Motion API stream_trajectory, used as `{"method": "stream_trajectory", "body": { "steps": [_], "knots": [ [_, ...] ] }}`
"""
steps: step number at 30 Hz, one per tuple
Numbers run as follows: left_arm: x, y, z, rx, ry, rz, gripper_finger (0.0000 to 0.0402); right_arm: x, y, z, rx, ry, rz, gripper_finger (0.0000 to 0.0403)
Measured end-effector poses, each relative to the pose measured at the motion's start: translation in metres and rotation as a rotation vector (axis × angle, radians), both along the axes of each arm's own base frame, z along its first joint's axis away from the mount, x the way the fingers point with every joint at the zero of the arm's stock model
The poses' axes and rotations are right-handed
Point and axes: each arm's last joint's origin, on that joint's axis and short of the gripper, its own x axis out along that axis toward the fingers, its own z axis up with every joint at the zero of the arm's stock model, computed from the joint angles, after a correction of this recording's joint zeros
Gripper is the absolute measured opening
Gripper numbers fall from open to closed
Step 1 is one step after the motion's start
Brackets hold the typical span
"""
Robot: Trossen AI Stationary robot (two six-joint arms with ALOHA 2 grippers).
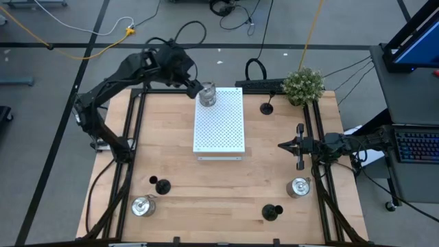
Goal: Pick & Place candle stick holders
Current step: Put the left silver scented candle on the shelf
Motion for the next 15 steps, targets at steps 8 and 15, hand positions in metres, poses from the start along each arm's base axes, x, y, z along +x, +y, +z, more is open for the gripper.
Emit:
{"method": "stream_trajectory", "body": {
  "steps": [8,15],
  "knots": [
    [-0.017,-0.039,0.0,-0.163,0.1,-0.033,0.0397,0.0,0.0,0.0,0.0,0.0,0.0,0.0],
    [-0.024,-0.08,-0.01,-0.377,0.258,-0.033,0.0397,0.0,0.0,0.0,-0.001,0.0,0.0,0.0]
  ]
}}
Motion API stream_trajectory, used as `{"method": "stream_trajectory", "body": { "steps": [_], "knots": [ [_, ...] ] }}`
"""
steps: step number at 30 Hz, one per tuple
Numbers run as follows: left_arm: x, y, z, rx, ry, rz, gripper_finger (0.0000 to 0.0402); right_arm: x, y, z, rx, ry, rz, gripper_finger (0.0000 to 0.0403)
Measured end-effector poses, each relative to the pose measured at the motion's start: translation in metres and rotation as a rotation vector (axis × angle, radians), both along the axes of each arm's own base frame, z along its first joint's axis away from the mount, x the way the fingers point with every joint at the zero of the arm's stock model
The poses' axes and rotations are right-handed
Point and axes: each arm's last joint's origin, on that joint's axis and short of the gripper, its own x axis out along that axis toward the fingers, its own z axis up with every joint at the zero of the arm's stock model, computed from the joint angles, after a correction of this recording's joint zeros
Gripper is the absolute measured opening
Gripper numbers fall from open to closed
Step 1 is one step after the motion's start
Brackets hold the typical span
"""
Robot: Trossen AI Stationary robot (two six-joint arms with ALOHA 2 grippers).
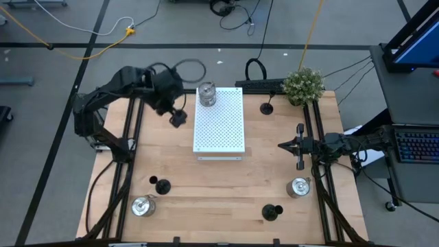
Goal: Pick & Place candle stick holders
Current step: Put the left silver scented candle on the shelf
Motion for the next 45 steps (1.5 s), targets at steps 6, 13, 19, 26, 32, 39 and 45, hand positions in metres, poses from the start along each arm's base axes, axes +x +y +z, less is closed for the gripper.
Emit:
{"method": "stream_trajectory", "body": {
  "steps": [6,13,19,26,32,39,45],
  "knots": [
    [0.003,-0.035,0.001,-0.051,-0.009,-0.054,0.0397,0.0,0.0,0.0,0.0,0.0,0.0,0.0],
    [0.006,-0.067,0.0,-0.09,0.004,-0.019,0.0397,0.0,0.0,0.0,0.0,0.0,0.0,0.0],
    [0.005,-0.092,-0.001,-0.1,0.0,0.089,0.0397,0.0,0.0,0.0,0.0,0.0,0.0,0.0],
    [-0.001,-0.124,-0.003,-0.099,-0.005,0.15,0.0397,0.0,0.0,0.0,0.0,0.0,0.0,0.0],
    [-0.004,-0.151,-0.024,-0.136,0.082,0.204,0.0397,0.0,0.0,0.0,0.0,0.0,0.0,0.0],
    [-0.015,-0.181,-0.049,-0.196,0.217,0.26,0.0397,0.0,0.0,0.0,0.001,0.0,0.0,0.0],
    [-0.031,-0.205,-0.052,-0.222,0.24,0.305,0.0397,0.0,0.0,0.0,0.001,0.0,0.0,0.0]
  ]
}}
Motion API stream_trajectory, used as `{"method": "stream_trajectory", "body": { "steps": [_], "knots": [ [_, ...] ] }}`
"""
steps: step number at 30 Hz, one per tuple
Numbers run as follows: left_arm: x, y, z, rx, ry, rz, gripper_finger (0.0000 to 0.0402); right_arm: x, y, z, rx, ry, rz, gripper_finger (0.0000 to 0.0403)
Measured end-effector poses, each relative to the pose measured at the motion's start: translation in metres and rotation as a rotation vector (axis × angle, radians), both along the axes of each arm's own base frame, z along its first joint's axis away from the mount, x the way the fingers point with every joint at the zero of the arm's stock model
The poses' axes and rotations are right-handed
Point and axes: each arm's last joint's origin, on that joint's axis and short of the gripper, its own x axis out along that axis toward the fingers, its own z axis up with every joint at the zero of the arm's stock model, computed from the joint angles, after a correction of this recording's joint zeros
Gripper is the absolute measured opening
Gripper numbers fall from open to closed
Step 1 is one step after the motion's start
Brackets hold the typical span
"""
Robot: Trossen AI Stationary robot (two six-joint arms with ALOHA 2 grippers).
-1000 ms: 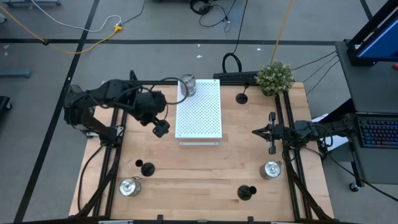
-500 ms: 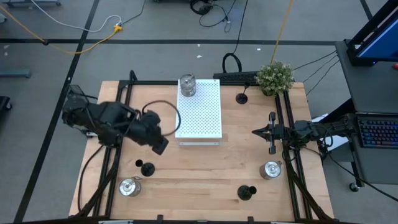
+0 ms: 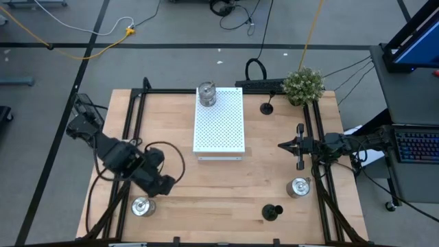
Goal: Pick & Place candle stick holders
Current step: Put the left silver scented candle on the shelf
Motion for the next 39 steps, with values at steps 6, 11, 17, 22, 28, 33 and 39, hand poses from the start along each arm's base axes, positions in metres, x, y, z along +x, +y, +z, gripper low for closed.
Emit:
{"method": "stream_trajectory", "body": {
  "steps": [6,11,17,22,28,33,39],
  "knots": [
    [-0.017,-0.022,0.0,-0.022,0.011,0.01,0.0397,0.0,0.0,0.0,0.0,0.0,0.0,0.0],
    [-0.033,-0.039,0.0,-0.039,0.022,0.022,0.0397,0.0,0.0,0.0,0.0,0.0,0.0,0.0],
    [-0.049,-0.053,0.0,-0.043,0.024,0.009,0.0397,0.0,0.0,0.0,0.0,0.0,0.0,0.0],
    [-0.058,-0.06,0.0,-0.017,-0.011,-0.027,0.0397,0.0,0.0,0.0,0.0,0.0,0.0,0.0],
    [-0.066,-0.065,0.0,0.002,-0.038,-0.063,0.0397,0.0,0.0,0.0,0.0,0.0,0.0,0.0],
    [-0.069,-0.068,-0.008,0.035,-0.027,-0.083,0.0397,0.0,0.0,0.0,0.0,0.0,-0.001,0.0],
    [-0.071,-0.069,-0.022,0.081,0.004,-0.095,0.0397,0.0,0.0,0.0,0.0,0.0,-0.001,0.0]
  ]
}}
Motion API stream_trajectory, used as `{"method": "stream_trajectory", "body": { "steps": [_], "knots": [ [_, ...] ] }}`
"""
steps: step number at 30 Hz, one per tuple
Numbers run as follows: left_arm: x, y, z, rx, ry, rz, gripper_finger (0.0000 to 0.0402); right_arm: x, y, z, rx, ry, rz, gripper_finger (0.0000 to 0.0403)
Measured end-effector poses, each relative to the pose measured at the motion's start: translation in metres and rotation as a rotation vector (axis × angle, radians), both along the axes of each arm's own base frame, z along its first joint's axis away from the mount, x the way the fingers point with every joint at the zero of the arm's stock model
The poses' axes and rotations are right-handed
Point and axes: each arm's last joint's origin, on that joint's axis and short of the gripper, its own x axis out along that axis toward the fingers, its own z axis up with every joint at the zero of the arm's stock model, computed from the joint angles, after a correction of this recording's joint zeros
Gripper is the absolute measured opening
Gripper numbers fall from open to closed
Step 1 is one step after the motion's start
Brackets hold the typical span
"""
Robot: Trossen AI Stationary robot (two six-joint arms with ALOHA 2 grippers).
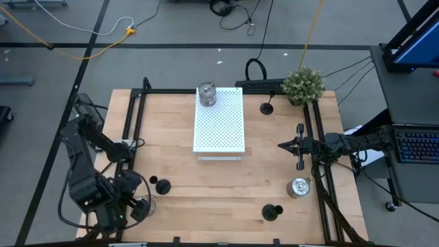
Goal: Pick & Place candle stick holders
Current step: Put the left silver scented candle on the shelf
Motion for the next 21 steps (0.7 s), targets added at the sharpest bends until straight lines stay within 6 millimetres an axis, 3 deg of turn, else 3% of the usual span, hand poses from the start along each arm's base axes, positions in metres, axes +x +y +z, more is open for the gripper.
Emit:
{"method": "stream_trajectory", "body": {
  "steps": [21],
  "knots": [
    [-0.0029,-0.0013,-0.0069,0.008,0.036,0.017,0.0397,0.0,0.0,0.0,0.0,0.0,0.001,0.0]
  ]
}}
